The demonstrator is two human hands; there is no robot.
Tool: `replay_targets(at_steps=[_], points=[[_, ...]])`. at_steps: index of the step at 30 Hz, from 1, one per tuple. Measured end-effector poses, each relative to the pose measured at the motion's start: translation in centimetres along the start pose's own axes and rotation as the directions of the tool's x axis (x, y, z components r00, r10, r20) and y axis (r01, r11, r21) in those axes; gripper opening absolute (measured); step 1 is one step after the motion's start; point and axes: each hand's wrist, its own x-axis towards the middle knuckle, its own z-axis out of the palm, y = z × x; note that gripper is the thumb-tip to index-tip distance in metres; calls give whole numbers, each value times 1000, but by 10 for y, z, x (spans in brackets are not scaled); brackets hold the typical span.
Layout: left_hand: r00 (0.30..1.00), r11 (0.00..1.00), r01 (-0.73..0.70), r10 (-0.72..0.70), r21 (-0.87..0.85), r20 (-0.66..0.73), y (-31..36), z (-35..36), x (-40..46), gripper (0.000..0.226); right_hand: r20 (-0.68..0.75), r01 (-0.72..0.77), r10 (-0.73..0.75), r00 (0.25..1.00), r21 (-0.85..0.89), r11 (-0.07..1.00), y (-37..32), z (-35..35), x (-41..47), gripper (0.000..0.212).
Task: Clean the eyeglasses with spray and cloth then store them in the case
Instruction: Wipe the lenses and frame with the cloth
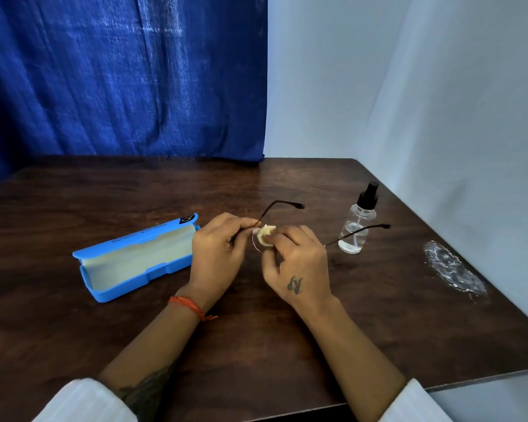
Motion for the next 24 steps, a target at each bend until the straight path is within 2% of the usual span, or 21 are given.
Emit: replay_targets(at_steps=[5, 10, 17, 24], points=[[1000, 1000, 6, -6, -10, -15, -2, -2, 1, 14, -17, -11, 13, 1000, 84, 996, -6, -2, -3, 22], [1000, 1000, -16, 16, 0, 4, -2, 1, 0, 11, 35, -92, 93, 995, -24, 995, -2, 1, 3, 29], [1000, 1000, 1, -1, 16, -19, -4, -2, 0, 16, 64, -123, 122, 990, 21, 992, -5, -3, 1, 23], [999, 1000, -28, 28, 4, 15, -3, 1, -1, 13, 120, -130, 135, 984, -53, 990, -3, 5, 2, 28]])
